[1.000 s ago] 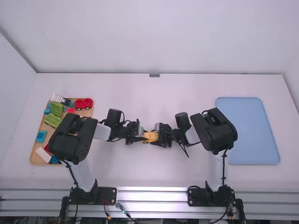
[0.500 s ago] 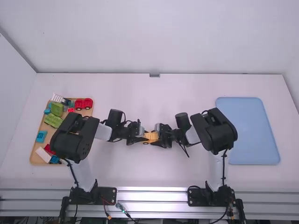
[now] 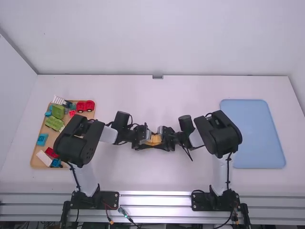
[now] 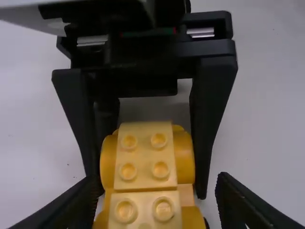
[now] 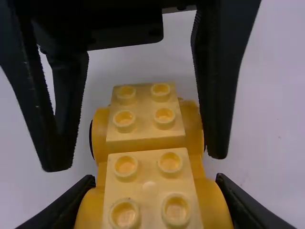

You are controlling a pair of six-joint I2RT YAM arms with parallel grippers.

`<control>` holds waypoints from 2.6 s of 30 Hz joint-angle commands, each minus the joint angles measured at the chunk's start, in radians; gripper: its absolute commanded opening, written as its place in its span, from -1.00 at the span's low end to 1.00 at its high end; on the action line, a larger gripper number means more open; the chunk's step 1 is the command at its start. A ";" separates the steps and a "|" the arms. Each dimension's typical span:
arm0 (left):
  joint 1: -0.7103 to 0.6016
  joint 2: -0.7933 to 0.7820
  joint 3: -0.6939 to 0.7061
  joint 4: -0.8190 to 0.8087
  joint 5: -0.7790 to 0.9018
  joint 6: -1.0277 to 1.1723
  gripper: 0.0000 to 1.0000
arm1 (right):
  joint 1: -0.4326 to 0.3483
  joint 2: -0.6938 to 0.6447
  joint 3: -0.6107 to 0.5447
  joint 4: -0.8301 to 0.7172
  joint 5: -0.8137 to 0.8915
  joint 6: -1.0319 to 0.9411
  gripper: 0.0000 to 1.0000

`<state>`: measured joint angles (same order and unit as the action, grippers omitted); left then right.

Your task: Assemble lego blocks to make yellow taxi

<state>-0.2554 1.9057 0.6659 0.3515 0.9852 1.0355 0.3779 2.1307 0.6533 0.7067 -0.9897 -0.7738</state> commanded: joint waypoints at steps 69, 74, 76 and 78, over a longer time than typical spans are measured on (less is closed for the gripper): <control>0.170 -0.344 0.132 -0.185 0.182 -0.056 -0.31 | 0.003 0.016 0.003 -0.010 0.048 -0.009 -0.12; 0.231 -0.457 0.132 -0.203 0.018 -0.226 0.99 | 0.003 0.016 0.004 -0.011 0.048 -0.009 0.23; 0.248 -0.481 0.132 -0.233 -0.043 -0.291 0.99 | 0.002 0.016 0.012 -0.016 0.048 0.006 0.46; 0.267 -0.491 0.132 -0.250 -0.063 -0.382 0.98 | 0.002 0.011 0.031 -0.012 0.061 0.105 0.97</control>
<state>-0.0101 1.4338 0.8028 0.1158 0.9936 0.8062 0.3763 2.1307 0.6563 0.7048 -0.9779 -0.7582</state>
